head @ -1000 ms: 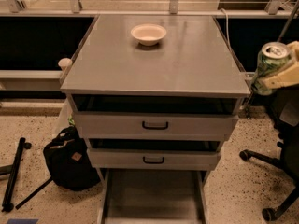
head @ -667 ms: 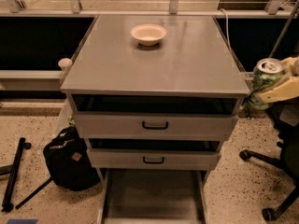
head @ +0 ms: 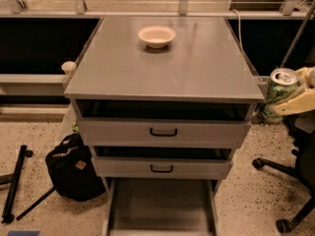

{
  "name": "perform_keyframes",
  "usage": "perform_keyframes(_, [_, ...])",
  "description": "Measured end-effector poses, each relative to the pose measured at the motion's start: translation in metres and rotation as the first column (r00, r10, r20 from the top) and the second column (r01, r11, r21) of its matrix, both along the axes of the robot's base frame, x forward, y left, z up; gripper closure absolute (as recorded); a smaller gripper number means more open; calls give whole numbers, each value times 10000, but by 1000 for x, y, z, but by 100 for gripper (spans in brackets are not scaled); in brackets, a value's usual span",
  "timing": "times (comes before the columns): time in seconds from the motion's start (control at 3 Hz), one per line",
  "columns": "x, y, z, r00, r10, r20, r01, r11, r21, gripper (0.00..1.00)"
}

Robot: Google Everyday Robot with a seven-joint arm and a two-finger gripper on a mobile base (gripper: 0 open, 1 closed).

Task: Place green can into bottom drawer

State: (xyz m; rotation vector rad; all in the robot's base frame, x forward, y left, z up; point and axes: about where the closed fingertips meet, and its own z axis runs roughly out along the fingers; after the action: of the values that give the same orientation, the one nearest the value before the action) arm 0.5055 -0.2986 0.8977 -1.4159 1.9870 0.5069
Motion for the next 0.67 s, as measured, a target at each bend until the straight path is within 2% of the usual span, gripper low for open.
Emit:
perform_keyframes(0.33, [-11,3,-10,9999,124,27,-125,9999,53,100])
perform_keyframes(0.67, [-35,14,-16,9949,273,969,-316,9985,437,100])
